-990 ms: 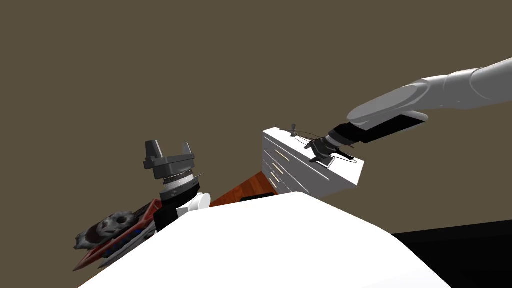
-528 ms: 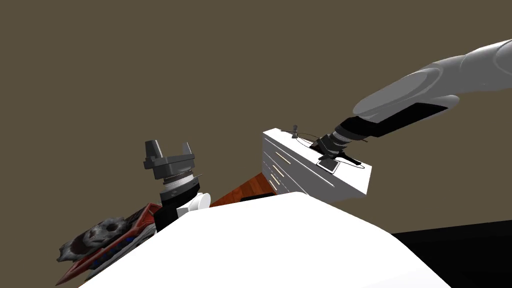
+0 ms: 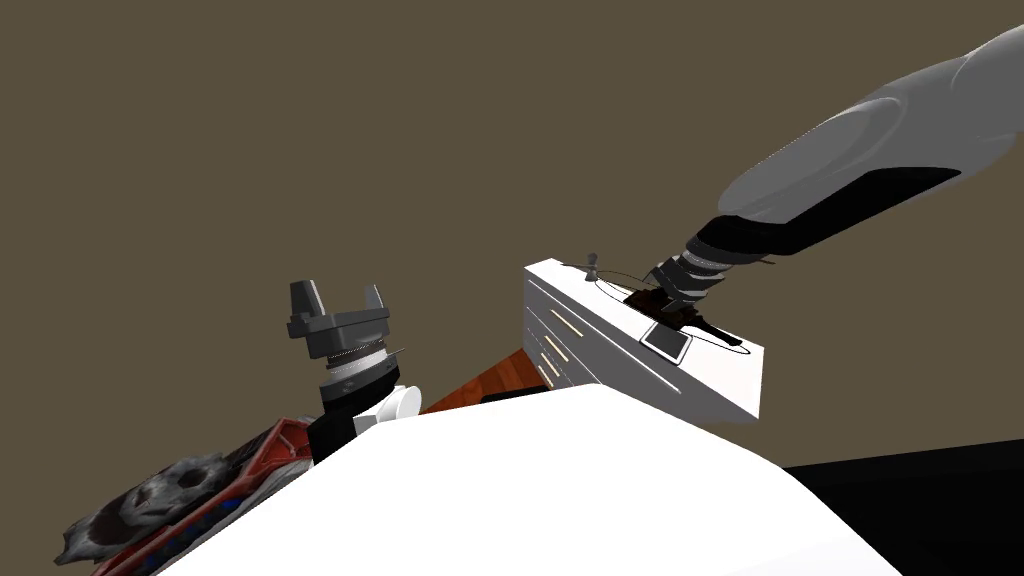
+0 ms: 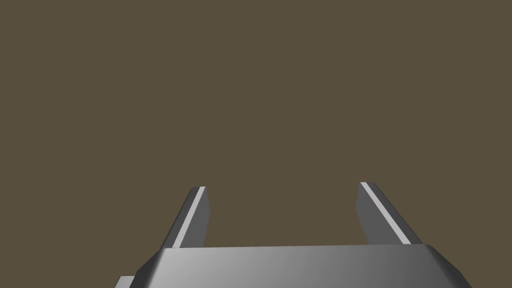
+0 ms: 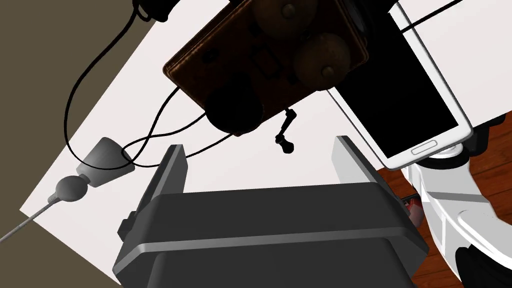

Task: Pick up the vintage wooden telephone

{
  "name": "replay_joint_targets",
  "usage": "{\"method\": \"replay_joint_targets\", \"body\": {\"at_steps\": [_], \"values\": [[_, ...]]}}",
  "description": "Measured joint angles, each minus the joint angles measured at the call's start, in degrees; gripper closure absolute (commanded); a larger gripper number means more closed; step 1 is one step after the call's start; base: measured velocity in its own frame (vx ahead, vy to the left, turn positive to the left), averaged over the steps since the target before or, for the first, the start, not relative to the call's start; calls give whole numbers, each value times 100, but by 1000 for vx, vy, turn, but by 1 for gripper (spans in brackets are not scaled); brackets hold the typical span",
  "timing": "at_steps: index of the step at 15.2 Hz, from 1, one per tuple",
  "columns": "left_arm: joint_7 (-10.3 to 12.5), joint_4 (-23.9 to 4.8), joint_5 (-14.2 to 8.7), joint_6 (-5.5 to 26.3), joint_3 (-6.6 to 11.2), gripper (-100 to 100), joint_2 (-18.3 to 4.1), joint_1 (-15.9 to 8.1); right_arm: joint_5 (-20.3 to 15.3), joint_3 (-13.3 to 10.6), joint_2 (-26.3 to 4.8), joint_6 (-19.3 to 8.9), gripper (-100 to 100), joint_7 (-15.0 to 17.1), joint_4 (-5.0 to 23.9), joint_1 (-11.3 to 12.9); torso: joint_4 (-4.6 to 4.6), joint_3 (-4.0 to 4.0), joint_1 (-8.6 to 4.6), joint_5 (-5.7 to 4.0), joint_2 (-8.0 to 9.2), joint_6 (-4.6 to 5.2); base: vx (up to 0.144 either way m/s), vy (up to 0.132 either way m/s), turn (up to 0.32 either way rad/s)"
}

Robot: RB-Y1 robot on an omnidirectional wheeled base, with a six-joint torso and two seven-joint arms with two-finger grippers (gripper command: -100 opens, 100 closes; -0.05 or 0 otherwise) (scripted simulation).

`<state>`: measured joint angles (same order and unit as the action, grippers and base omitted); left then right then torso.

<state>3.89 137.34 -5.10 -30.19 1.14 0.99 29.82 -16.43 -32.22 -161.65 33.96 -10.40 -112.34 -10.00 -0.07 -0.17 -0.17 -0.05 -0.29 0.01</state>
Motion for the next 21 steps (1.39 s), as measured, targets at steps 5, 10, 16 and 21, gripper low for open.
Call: {"method": "replay_joint_targets", "body": {"at_steps": [5,10,16,21], "values": [[0,0,0,0,-1,0,1,-2,307,-235,-63,-18,-100,-314,141,-185,6,18,26,4,33,-3,-7,19,101],[0,0,0,0,-1,0,1,-1,872,-498,-51,13,-100,-897,325,-405,11,25,29,6,43,0,-23,29,67],[0,0,0,0,-1,0,1,-1,1551,-779,-41,-12,-100,-1536,515,-713,11,24,28,6,41,1,-16,27,81],[0,0,0,0,-1,0,1,-1,2123,-1084,-23,19,-100,-2099,716,-952,10,24,30,7,41,-1,-16,27,78]]}}
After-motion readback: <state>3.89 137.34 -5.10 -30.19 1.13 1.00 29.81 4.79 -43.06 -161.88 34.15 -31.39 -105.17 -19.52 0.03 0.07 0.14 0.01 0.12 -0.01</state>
